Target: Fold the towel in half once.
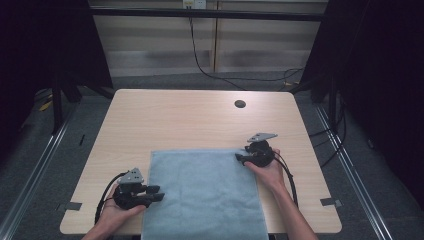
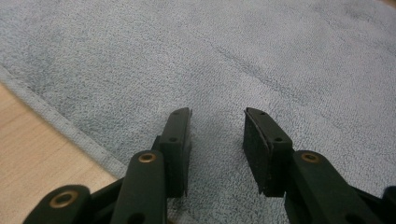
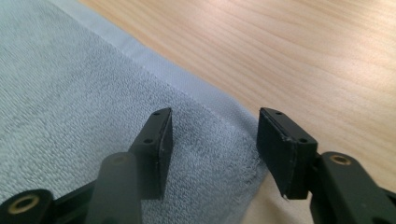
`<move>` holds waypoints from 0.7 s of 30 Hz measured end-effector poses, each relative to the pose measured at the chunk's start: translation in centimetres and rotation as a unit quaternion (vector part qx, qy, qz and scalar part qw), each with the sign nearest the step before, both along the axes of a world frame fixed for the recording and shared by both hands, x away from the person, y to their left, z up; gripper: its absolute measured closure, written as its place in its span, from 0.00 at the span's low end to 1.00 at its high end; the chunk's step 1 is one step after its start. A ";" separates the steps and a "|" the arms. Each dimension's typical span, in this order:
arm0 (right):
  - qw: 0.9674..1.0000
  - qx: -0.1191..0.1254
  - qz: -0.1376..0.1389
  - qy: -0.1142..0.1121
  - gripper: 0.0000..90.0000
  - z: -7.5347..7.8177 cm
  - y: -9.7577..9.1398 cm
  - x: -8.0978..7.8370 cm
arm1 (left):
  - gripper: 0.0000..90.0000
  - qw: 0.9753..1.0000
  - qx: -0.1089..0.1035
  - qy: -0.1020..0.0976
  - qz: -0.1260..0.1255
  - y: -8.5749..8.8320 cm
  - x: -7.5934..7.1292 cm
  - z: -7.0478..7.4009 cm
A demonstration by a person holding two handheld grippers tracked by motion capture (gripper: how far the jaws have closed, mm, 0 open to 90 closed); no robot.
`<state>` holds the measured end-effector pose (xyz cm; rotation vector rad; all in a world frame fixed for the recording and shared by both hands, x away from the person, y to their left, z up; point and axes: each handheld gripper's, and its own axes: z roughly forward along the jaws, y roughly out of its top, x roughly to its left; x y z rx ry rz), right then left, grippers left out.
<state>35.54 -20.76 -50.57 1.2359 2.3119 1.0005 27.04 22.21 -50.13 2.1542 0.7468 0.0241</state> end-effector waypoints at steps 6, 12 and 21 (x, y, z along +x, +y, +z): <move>1.000 -0.008 0.015 -0.002 0.80 0.2 0.0 -0.4 | 0.61 1.000 -0.011 -0.005 0.012 0.2 0.8 0.5; 1.000 0.003 0.009 0.005 0.92 0.2 -0.5 -0.6 | 0.52 0.998 -0.022 -0.020 0.049 0.8 3.4 1.6; 1.000 0.013 0.011 0.008 0.91 0.1 -0.5 -0.8 | 0.51 0.994 -0.008 -0.021 0.106 0.0 9.5 1.6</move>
